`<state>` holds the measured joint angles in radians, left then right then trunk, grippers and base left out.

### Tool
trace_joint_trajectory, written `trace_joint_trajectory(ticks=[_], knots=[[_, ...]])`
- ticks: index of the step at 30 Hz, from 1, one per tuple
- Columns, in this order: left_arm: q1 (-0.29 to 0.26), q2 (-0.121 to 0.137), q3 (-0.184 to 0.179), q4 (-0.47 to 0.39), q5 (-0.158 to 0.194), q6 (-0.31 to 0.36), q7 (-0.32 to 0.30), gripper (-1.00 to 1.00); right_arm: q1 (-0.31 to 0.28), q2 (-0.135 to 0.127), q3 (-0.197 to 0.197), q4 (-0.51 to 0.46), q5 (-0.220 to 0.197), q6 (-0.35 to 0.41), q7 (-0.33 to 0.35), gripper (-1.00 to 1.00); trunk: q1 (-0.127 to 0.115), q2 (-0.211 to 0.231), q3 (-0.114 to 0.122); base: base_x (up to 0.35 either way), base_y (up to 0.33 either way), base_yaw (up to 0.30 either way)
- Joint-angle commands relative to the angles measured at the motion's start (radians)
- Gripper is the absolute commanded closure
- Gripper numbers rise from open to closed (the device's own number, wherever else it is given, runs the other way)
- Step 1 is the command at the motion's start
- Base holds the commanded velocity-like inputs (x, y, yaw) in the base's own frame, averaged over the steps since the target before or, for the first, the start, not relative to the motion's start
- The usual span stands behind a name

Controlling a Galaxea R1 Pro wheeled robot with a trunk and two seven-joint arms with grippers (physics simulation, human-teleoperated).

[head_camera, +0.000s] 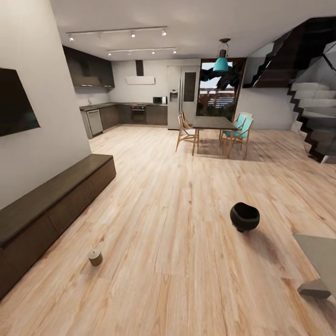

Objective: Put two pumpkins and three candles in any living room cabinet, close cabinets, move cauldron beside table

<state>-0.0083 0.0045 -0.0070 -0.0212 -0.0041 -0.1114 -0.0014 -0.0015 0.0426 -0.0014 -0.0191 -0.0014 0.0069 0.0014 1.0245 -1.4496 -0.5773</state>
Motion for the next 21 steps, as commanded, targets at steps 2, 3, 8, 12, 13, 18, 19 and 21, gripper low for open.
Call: trace_joint_trajectory(ticks=[2,3,8,12,13,18,19,21], knots=[[-0.001,0.000,-0.001,0.001,0.000,-0.004,0.000,-1.00,0.000,0.000,0.000,-0.001,0.000,0.001,0.000,-1.00,0.001,0.000,-0.002,0.337,0.000,0.270],[-0.001,0.000,-0.001,0.001,0.000,-0.004,0.000,-1.00,0.000,0.001,0.002,-0.001,0.000,0.001,0.000,-1.00,0.001,0.000,-0.002,0.337,0.000,0.273],[-0.001,0.000,-0.001,0.001,0.000,-0.004,0.000,-1.00,0.000,0.002,0.004,-0.001,0.002,0.001,0.000,-1.00,0.001,0.000,-0.005,0.337,0.000,0.275],[-0.001,0.000,-0.001,0.001,0.000,-0.004,0.000,-1.00,0.000,0.002,0.008,0.000,0.008,0.001,0.000,-1.00,0.001,0.000,-0.007,0.337,0.000,0.276],[-0.001,-0.001,-0.001,0.001,0.000,-0.004,0.000,-1.00,0.000,0.002,0.008,0.000,0.009,0.001,0.000,-1.00,0.001,0.000,-0.007,0.337,0.000,0.276],[-0.001,-0.001,-0.001,0.001,0.000,-0.004,0.000,-1.00,0.000,0.002,0.010,0.000,0.011,0.001,0.000,-1.00,0.001,0.000,-0.010,0.337,-0.001,0.277],[-0.001,-0.001,-0.001,0.001,0.000,-0.004,0.000,-1.00,0.000,0.002,0.010,0.000,0.011,0.001,0.000,-1.00,0.001,0.000,-0.010,0.337,-0.014,0.277],[-0.001,-0.001,-0.002,0.001,0.000,-0.004,0.000,-1.00,0.000,0.002,0.011,0.001,0.012,0.001,0.000,-1.00,0.001,0.000,-0.011,0.335,-0.043,0.278]])
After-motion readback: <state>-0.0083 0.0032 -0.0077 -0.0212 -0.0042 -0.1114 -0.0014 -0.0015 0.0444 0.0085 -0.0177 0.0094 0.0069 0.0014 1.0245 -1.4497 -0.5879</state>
